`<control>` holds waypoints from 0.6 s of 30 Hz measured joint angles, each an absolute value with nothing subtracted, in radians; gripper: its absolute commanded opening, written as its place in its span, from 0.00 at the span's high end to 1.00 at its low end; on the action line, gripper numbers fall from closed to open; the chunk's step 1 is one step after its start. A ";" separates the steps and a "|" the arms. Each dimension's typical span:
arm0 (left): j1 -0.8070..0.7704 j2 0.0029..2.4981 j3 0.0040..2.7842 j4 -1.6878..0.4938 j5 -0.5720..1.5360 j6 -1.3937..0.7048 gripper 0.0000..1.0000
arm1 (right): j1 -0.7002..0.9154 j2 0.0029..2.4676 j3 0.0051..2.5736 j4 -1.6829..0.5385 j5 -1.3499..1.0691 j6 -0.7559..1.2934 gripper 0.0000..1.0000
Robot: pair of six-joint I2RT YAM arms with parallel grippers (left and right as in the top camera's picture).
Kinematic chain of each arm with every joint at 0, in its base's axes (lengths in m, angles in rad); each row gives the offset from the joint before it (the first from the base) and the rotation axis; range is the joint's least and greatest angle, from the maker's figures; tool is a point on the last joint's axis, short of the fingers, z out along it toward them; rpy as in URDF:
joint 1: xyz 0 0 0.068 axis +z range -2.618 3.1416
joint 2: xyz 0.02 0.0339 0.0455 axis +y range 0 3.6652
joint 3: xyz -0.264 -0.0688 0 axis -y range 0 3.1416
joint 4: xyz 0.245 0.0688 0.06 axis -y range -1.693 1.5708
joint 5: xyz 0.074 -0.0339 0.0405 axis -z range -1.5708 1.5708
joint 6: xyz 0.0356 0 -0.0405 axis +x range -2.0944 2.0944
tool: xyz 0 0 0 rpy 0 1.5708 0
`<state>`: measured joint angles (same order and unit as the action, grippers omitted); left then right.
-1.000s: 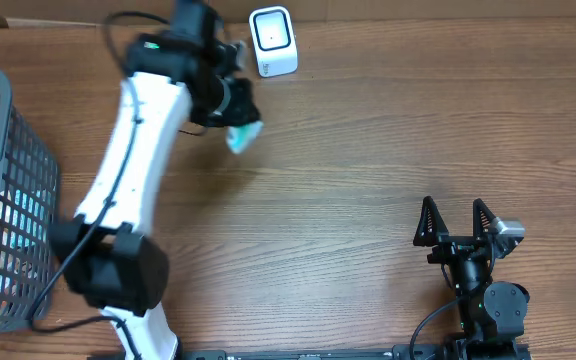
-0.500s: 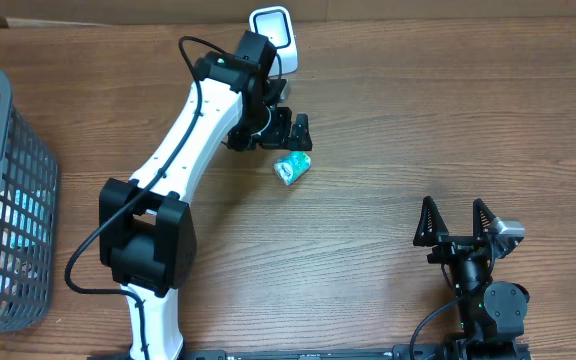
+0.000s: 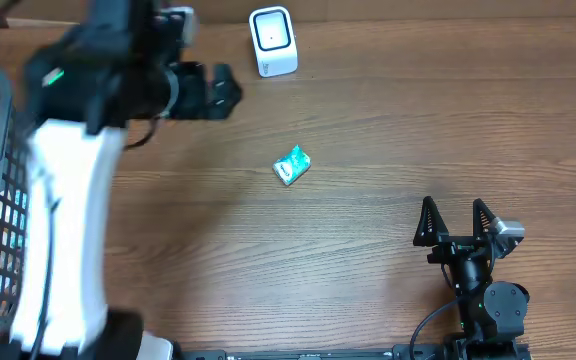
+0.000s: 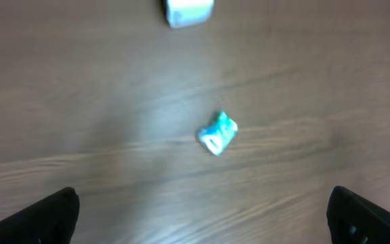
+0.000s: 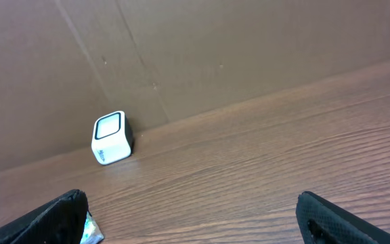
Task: Scan the item barcode
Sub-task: 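Move the left gripper back over the basket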
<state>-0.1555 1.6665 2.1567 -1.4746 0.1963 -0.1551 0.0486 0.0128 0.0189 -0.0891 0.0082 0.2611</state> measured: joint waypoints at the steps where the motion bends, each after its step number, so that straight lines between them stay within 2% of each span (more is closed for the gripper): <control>1: -0.135 1.621 2.162 -1.494 0.186 -0.140 0.00 | 0.049 0.013 0.019 -0.090 0.008 0.261 0.00; 6: 0.024 1.508 2.167 -1.549 0.141 -0.126 0.00 | 0.049 0.013 0.019 -0.089 0.009 0.261 0.00; 8: 0.139 1.504 2.166 -1.562 0.130 -0.154 0.00 | 0.049 0.013 0.019 -0.089 0.008 0.261 0.00; 9: 0.185 1.507 2.166 -1.569 0.123 -0.166 0.04 | 0.049 0.013 0.019 -0.089 0.009 0.261 0.00; 15: 0.584 1.529 2.154 -1.603 0.136 -0.274 0.04 | 0.049 0.013 0.019 -0.089 0.008 0.261 0.00; 18: 0.690 1.531 2.148 -1.601 0.147 -0.315 0.04 | 0.049 0.013 0.019 -0.090 0.009 0.262 0.00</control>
